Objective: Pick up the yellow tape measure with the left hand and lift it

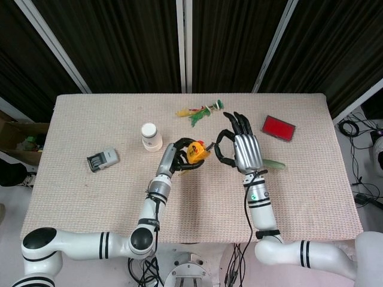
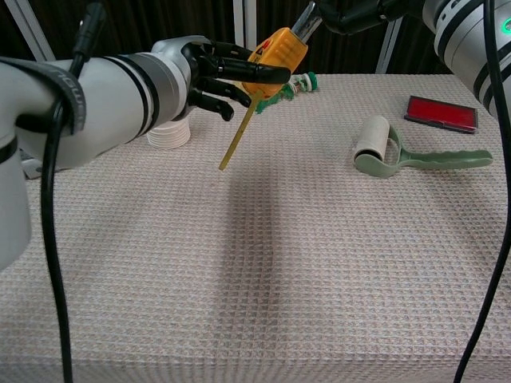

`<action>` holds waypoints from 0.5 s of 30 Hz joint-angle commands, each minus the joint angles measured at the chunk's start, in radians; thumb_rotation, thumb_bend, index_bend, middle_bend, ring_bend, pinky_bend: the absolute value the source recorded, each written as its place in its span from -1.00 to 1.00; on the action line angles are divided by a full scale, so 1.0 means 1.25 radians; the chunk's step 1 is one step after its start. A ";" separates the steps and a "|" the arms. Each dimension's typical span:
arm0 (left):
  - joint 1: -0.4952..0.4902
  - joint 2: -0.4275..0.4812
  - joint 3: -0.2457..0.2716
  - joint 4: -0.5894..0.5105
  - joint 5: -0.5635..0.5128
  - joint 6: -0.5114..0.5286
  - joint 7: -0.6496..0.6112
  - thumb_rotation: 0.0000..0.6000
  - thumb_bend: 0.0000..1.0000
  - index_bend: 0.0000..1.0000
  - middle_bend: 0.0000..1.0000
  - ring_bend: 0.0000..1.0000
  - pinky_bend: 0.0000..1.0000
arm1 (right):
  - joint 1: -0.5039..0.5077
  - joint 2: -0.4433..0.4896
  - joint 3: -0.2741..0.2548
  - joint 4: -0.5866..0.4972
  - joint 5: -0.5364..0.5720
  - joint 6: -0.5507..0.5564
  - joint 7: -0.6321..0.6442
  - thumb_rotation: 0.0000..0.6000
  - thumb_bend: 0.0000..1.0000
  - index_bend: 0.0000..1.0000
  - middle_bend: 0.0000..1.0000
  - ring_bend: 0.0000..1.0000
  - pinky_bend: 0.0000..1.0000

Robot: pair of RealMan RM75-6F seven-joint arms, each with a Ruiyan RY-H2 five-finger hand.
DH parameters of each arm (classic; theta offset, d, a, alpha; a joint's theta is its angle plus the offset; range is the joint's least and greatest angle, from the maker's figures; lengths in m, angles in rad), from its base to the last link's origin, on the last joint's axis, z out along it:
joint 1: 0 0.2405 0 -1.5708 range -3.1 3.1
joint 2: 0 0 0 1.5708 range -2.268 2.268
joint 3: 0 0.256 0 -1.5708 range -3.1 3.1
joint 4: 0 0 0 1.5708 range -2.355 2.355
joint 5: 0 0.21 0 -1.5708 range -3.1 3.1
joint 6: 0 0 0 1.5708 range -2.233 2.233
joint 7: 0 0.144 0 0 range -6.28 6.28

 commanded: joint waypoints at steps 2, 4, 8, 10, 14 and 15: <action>0.006 0.004 0.007 0.000 -0.003 -0.004 -0.007 1.00 -0.05 0.35 0.39 0.26 0.56 | -0.003 0.010 0.006 0.002 -0.018 0.017 -0.004 1.00 -0.05 0.32 -0.74 -1.00 -1.00; 0.013 0.005 0.014 0.001 -0.006 -0.010 -0.015 1.00 -0.05 0.35 0.39 0.26 0.56 | -0.004 0.018 0.014 -0.001 -0.027 0.027 -0.006 1.00 -0.05 0.32 -0.74 -1.00 -1.00; 0.026 0.008 0.032 0.009 -0.011 -0.026 -0.031 1.00 -0.04 0.35 0.39 0.26 0.56 | -0.008 0.041 0.038 -0.016 -0.039 0.051 -0.009 1.00 -0.05 0.32 -0.74 -1.00 -1.00; 0.035 0.011 0.041 0.010 -0.010 -0.034 -0.041 1.00 -0.04 0.35 0.39 0.26 0.56 | -0.011 0.053 0.049 -0.024 -0.041 0.060 -0.008 1.00 -0.05 0.32 -0.74 -1.00 -1.00; 0.063 0.027 0.067 0.009 0.002 -0.055 -0.065 1.00 -0.03 0.36 0.39 0.26 0.56 | -0.024 0.089 0.077 -0.043 -0.038 0.078 -0.002 1.00 -0.05 0.32 -0.74 -1.00 -1.00; 0.069 0.031 0.074 0.010 0.007 -0.059 -0.069 1.00 -0.03 0.36 0.39 0.26 0.56 | -0.027 0.097 0.083 -0.048 -0.036 0.081 0.002 1.00 -0.05 0.32 -0.74 -1.00 -1.00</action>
